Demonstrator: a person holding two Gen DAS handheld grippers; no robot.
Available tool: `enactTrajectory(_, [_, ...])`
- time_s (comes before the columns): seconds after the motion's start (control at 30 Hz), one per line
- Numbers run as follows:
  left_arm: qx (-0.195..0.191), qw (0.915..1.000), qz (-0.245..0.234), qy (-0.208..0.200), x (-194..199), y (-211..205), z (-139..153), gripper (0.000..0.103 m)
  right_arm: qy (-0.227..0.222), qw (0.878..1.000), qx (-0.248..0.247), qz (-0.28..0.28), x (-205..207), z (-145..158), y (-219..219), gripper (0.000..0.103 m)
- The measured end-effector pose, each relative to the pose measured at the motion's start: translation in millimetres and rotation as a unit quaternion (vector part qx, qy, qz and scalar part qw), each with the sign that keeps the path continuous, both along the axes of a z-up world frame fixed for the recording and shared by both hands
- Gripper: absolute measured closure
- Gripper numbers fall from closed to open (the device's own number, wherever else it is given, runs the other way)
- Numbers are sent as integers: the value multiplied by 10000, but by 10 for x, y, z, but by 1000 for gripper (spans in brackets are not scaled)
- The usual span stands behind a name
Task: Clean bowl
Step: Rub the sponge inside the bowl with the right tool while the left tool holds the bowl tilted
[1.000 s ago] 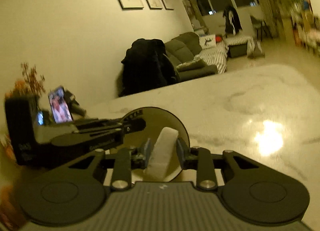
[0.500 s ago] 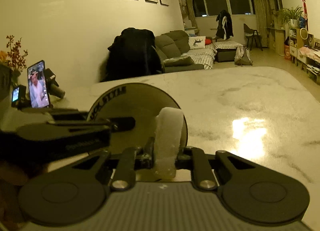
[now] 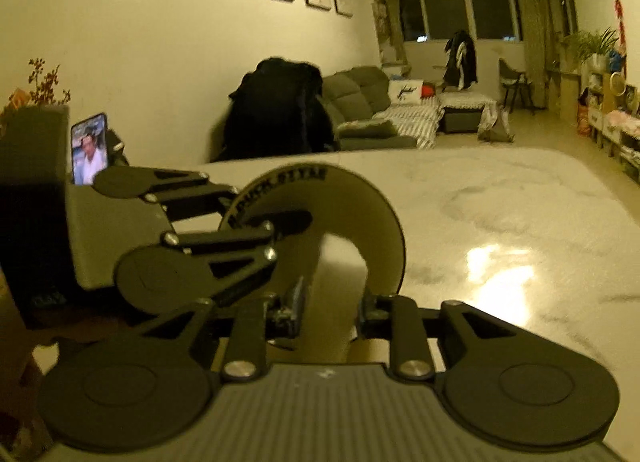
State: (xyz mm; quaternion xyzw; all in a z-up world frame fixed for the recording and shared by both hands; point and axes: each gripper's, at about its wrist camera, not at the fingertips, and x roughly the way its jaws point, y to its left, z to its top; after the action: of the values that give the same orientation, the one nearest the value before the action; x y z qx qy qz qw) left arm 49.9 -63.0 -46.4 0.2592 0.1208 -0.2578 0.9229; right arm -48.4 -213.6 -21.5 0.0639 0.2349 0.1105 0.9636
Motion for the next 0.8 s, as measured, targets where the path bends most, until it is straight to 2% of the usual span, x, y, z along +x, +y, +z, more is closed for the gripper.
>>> enactTrajectory(0.07, [-7,9995,-243,-188,27,16,-72,83,-70,9999,17,-89,-13,30,-29,76])
enactTrajectory(0.1, [-64,9990,-319,-299,38,30,-126,83,-114,9998,18,-153,-14,35,-39,79])
enactTrajectory(0.23, [-150,9985,-387,-347,51,62,-207,83,-395,9986,-19,-362,-37,52,-51,84])
enactTrajectory(0.3, [-198,9991,-317,-212,68,91,-219,82,-620,9968,-241,-447,-47,87,-26,84])
enactTrajectory(0.37, [-344,9993,-130,54,136,118,-217,81,-840,9920,-790,-513,-45,130,65,85])
enactTrajectory(0.43, [-486,9984,1,276,196,150,-205,81,-892,9870,-1230,-523,-28,118,158,84])
enactTrajectory(0.5, [-632,9974,-29,349,218,190,-182,81,-808,9857,-1380,-525,-22,84,215,84])
enactTrajectory(0.6, [-851,9960,-219,138,154,246,-153,78,-529,9889,-1301,-475,-15,12,238,85])
enactTrajectory(0.7, [-820,9960,-340,-86,92,224,-156,79,-208,9960,-816,-299,-16,-63,180,85])
enactTrajectory(0.8, [-886,9951,-428,-41,91,237,-140,79,-38,9976,-650,-227,18,-61,135,85])
